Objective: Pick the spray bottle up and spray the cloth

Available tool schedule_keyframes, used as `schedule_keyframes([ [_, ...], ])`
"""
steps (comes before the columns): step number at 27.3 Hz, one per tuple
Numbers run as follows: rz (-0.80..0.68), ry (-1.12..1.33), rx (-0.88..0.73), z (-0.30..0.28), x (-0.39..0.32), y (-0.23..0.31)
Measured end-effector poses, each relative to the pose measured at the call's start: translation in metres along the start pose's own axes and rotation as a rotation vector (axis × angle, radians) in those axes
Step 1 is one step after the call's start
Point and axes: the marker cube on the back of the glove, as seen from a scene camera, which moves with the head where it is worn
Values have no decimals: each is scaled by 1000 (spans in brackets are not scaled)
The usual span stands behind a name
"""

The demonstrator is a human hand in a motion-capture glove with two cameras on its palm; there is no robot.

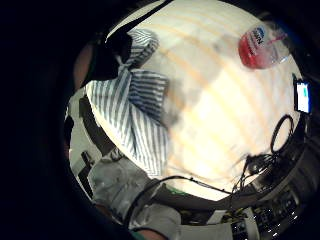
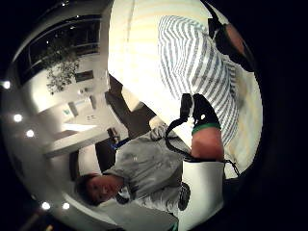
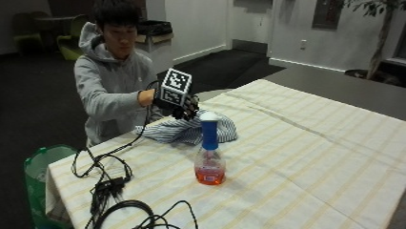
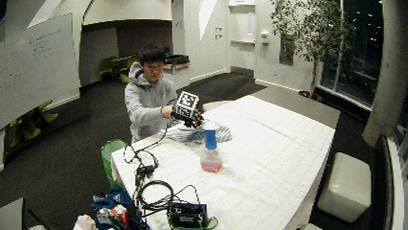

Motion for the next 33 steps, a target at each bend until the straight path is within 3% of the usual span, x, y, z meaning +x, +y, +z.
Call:
schedule_keyframes([
  [17,-95,50,205,-2,-11,16],
  [26,-181,9,519,-6,-1,45],
  [33,-137,-28,723,-9,30,65],
])
